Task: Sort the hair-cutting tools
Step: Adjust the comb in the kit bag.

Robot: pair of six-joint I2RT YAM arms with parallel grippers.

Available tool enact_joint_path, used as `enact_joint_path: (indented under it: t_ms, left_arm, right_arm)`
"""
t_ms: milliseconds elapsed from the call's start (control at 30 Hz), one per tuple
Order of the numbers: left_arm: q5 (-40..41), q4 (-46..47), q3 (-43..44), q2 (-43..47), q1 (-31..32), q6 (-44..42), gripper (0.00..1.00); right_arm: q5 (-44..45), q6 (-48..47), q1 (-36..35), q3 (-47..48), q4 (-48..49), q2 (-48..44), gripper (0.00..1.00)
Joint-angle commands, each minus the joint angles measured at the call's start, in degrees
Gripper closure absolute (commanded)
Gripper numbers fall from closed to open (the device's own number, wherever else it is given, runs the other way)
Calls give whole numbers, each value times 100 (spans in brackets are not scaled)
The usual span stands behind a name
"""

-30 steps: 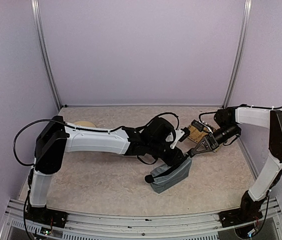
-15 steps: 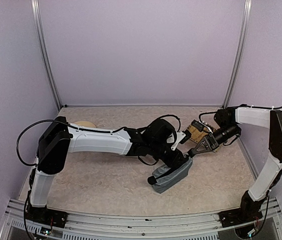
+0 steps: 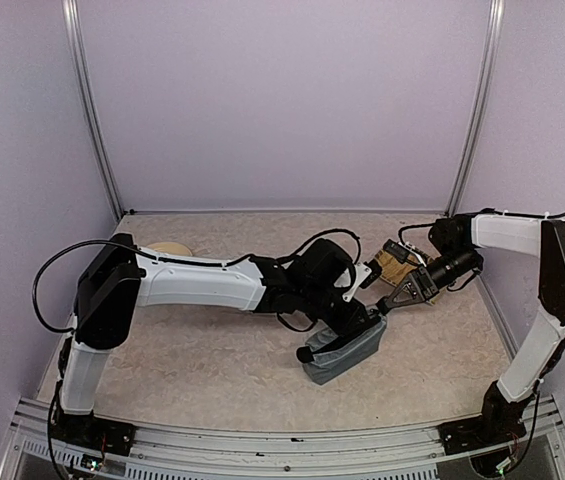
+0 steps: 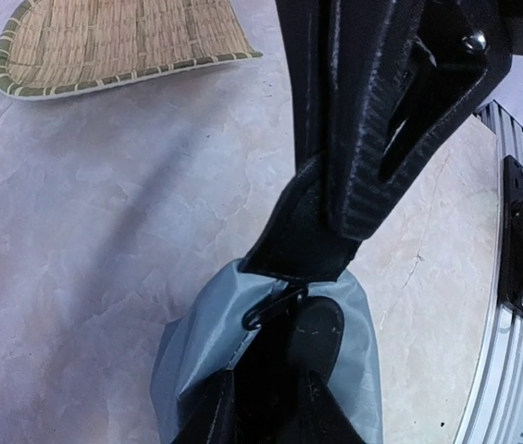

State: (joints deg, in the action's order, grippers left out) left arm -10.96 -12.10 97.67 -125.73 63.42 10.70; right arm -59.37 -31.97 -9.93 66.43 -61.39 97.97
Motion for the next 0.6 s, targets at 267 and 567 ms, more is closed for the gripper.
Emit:
enact_joint_path:
  t_ms: [267, 567]
  left_arm:
    - [100, -3, 302, -237, 138, -122, 72]
    - [-30, 168, 115, -182, -5, 1, 73]
  right_arm:
    - [-310, -47, 71, 20, -46, -107, 97]
    - [-310, -29, 73, -8, -27, -155, 97]
